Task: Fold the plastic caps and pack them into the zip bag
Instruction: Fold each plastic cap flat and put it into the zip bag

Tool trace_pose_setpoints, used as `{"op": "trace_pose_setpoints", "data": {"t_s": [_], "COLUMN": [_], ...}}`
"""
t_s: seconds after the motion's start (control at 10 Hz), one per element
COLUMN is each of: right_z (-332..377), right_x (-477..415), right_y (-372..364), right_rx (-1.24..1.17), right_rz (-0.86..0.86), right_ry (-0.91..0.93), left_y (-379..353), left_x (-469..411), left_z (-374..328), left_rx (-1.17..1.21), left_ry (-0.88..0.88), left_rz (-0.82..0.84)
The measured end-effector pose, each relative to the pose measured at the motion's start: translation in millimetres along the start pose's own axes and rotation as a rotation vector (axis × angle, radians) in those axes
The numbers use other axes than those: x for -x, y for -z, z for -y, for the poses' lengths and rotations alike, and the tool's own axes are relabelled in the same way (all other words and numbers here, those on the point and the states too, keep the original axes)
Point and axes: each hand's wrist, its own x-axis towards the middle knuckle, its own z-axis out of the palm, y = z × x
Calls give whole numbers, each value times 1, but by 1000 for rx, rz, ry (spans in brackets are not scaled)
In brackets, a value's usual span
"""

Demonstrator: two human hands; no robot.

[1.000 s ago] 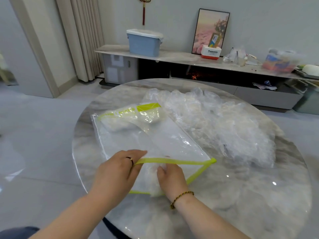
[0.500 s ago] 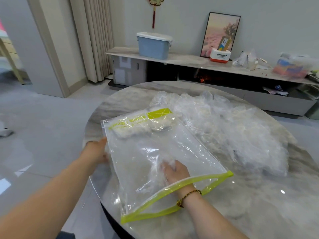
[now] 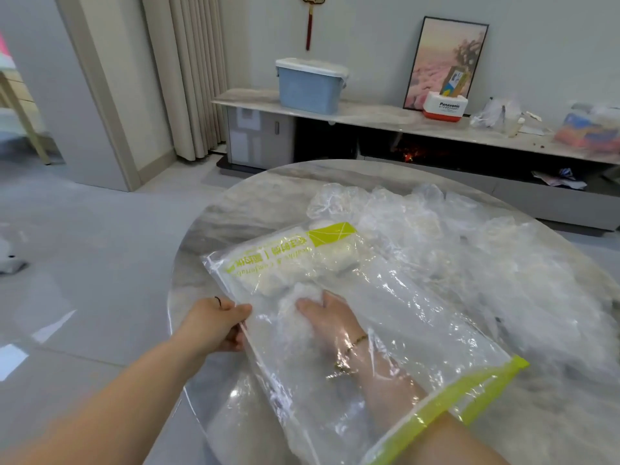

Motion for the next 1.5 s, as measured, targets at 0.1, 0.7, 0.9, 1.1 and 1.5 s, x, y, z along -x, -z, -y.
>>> {"op": "trace_pose_setpoints", "data": {"t_s": [0.1,0.7,0.9,1.1,1.5], "right_z": [11,11,26,43,26], "right_x": [-20,-76,-84,-97,-92], "right_y": [-11,-44,-42,-58,-81], "right_rx": [-42,19,50,97,461], "right_rz": [49,299,340,146,47], "right_ry": [-47,35,38,21,346], "left_y": [3,38,32,26,31], "left_x": [5,-41,-47,-44,-47], "left_z": [4,-7,-1,-1,2], "left_rx": [6,320,300,249,239], "left_ry": [18,-2,-55,-69,-53], "left_rz": [44,-230,-250,-174,-193]}}
